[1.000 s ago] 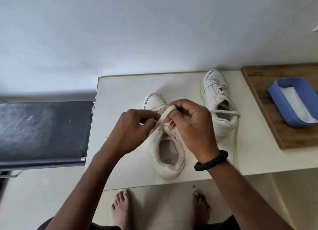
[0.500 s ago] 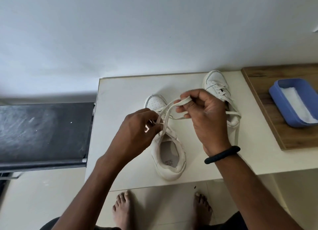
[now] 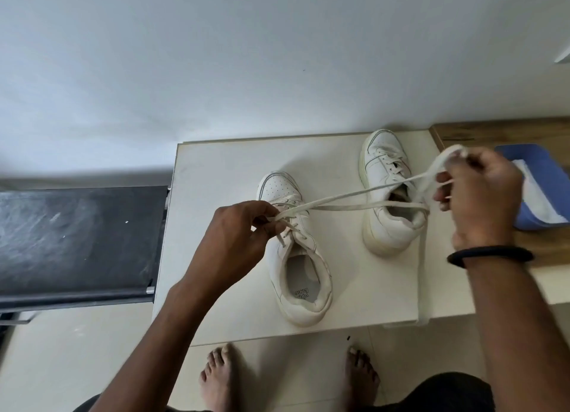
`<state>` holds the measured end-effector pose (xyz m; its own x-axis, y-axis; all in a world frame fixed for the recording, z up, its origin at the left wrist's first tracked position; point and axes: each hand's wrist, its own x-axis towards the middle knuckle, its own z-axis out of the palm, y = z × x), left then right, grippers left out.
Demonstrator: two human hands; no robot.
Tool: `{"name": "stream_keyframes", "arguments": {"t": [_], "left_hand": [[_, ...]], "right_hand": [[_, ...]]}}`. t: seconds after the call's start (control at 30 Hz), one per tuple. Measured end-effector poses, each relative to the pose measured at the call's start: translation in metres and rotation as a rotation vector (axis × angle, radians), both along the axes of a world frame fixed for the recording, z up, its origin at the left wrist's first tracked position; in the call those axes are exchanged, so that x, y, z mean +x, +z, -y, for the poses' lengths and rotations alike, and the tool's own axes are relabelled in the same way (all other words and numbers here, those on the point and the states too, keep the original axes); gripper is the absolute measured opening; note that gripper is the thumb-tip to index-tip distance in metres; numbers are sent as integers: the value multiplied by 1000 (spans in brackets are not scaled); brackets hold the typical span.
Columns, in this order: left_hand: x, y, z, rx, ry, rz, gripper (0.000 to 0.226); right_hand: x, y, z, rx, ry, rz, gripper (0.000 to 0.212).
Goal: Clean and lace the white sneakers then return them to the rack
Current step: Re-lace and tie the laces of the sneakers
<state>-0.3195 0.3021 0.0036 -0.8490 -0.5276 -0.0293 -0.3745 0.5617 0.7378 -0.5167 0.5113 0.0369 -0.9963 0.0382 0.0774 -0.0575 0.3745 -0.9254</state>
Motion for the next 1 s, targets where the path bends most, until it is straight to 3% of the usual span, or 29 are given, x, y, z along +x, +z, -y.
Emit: {"name": "stream_keyframes", "arguments": {"t": [0.07, 0.13, 0.2, 0.27, 0.37, 0.47, 0.57, 0.7, 0.83, 0.9, 1.0], "left_hand": [[0, 0, 0, 9, 1, 4, 11], [-1, 0, -1, 21, 1, 3, 14], [-1, 0, -2, 16, -2, -4, 14], [-2, 0, -2, 1, -7, -14, 12], [-1, 1, -3, -15, -14, -31, 7], [0, -2, -1, -44, -17, -34, 6], [0, -5, 1, -49, -22, -37, 6], [-2, -9, -3, -152, -14, -105, 9], [-3, -16, -6, -262, -23, -172, 6], [-3, -16, -8, -195, -20, -189, 7], [-4, -16, -13, -74, -24, -163, 14]], "right_hand": [[-11, 2, -19, 232, -1, 16, 35], [-6, 4, -24, 475, -7, -96, 51], [18, 9, -5, 494, 89, -354, 40], [47, 8, 25, 392, 410, -474, 24], [84, -18, 58, 435, 786, -427, 20], [104, -38, 71, 557, 780, -442, 22], [101, -45, 72, 511, 779, -419, 18], [95, -51, 75, 389, 799, -141, 9], [90, -43, 72, 304, 918, 217, 13], [91, -42, 69, 396, 931, 152, 16], [95, -42, 67, 505, 873, -137, 17]]}}
